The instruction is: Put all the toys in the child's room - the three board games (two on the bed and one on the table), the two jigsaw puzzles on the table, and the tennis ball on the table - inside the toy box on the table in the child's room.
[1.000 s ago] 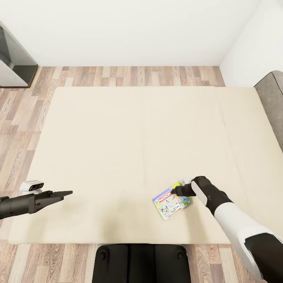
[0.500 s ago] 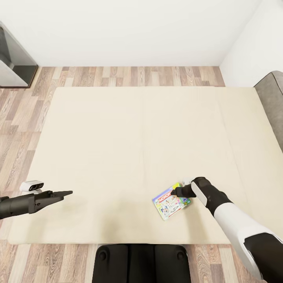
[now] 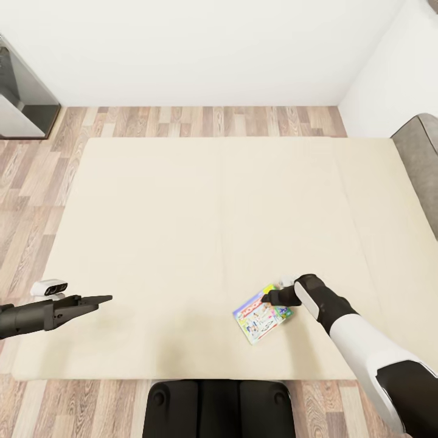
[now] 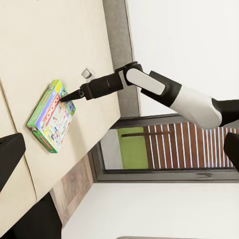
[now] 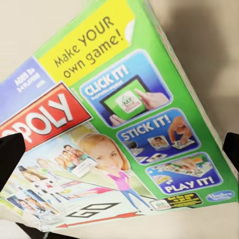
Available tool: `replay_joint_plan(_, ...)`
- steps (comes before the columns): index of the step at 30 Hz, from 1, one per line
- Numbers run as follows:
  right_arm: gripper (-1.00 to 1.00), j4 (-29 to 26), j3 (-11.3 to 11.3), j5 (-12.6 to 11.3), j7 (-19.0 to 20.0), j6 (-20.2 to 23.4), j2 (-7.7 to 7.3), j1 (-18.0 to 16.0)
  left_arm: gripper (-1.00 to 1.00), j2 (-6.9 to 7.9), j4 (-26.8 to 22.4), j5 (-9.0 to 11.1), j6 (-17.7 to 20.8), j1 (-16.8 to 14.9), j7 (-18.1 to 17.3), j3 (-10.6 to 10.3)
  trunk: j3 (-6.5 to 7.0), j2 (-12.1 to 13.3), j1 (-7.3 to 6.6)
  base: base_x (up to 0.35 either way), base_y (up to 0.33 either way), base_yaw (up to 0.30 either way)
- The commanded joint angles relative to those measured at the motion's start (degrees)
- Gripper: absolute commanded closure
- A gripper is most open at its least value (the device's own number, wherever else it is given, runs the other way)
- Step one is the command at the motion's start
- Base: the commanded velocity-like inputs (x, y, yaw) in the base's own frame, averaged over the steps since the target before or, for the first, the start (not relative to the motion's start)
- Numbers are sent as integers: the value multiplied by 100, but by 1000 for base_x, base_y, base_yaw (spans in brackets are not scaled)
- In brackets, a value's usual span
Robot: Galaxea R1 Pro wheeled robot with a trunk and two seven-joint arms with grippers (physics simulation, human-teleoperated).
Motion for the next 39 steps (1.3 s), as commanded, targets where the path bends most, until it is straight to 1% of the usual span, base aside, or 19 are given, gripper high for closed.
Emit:
replay_joint_plan(1, -100, -6, 28, 53, 51, 18, -6, 2, -100, 2, -1, 0, 61, -2, -20, -2, -4, -9, 3, 0, 0, 0)
replay_joint_plan(5, -100, -6, 59, 134, 79, 18, -4, 51, -100, 0, -1, 0, 61, -2, -20, -2, 0, -9, 3, 0, 0, 0)
replay_joint_plan(10, -100, -6, 205, 191, 97, 18, 3, 85, -100, 1, -1, 0, 61, -2, -20, -2, 2, -9, 3, 0, 0, 0)
replay_joint_plan(15, -100, -6, 270, 198, 104, 18, 12, 91, -100, 2, -1, 0, 61, -2, -20, -2, 2, -9, 3, 0, 0, 0)
replay_joint_plan(24, -100, 1, 305, 200, 124, 18, 20, 97, -100, 7, -1, 0, 61, -2, -20, -2, 3, -9, 3, 0, 0, 0)
replay_joint_plan(29, -100, 18, 321, 201, 227, 18, 24, 101, -100, 10, -1, 4, 61, -2, -20, -1, 3, -9, 3, 0, 0, 0)
replay_joint_plan(39, -100, 28, 483, 202, 418, 18, 25, 109, -100, 11, -1, 7, 61, -2, -20, -2, 3, -9, 3, 0, 0, 0)
